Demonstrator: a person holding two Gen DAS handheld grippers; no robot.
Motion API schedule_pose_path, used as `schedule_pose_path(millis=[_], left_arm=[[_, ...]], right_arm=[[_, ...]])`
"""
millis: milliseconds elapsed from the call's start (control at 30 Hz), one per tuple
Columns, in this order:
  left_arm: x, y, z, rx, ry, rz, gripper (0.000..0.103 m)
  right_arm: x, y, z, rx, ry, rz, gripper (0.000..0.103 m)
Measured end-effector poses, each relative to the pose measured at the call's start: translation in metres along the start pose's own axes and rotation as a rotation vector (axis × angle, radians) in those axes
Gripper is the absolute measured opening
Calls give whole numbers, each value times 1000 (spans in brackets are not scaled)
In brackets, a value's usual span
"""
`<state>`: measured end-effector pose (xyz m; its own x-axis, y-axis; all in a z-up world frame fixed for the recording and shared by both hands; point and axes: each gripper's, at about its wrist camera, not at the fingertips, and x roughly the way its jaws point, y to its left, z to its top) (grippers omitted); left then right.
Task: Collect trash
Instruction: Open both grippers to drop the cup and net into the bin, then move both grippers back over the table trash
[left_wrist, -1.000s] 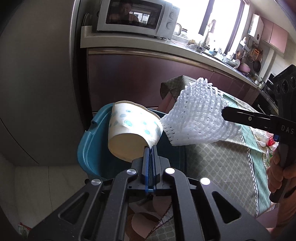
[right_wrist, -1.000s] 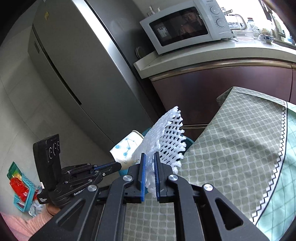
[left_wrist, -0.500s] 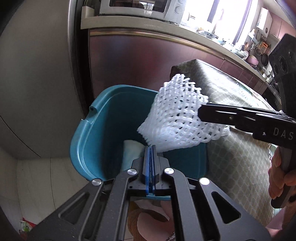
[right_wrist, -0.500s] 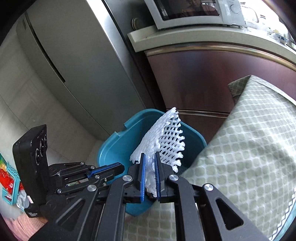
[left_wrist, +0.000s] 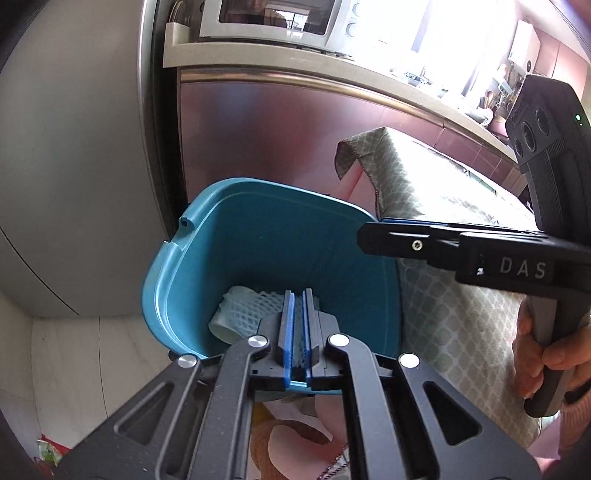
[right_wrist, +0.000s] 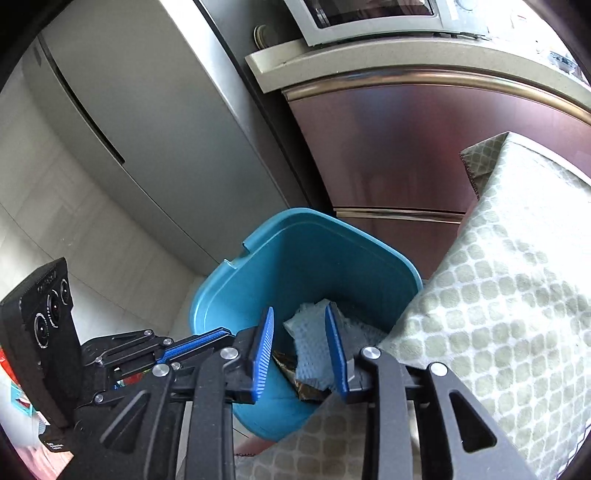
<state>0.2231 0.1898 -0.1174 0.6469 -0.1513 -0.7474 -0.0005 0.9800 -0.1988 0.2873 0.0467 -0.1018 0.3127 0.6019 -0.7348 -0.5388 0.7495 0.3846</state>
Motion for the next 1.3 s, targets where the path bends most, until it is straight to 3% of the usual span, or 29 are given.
schedule_pose_path(millis=[133, 300, 500, 933, 1300], left_arm=[[-14, -10, 0, 23, -38, -17, 14], [-39, -35, 1, 80, -112, -65, 32], [-60, -80, 0, 177, -163, -136, 42], [-66, -187, -25, 335, -125, -313, 44], [-44, -257, -45, 435, -40, -396, 44]], right_arm=[[-21, -1, -8, 1, -50, 14, 31], [-63, 1, -26, -29, -136, 10, 44], [-121, -7, -53, -30, -234, -13, 47], [-227, -55, -133, 86, -378, -166, 50], [-282, -124, -202, 285, -428, -325, 50]])
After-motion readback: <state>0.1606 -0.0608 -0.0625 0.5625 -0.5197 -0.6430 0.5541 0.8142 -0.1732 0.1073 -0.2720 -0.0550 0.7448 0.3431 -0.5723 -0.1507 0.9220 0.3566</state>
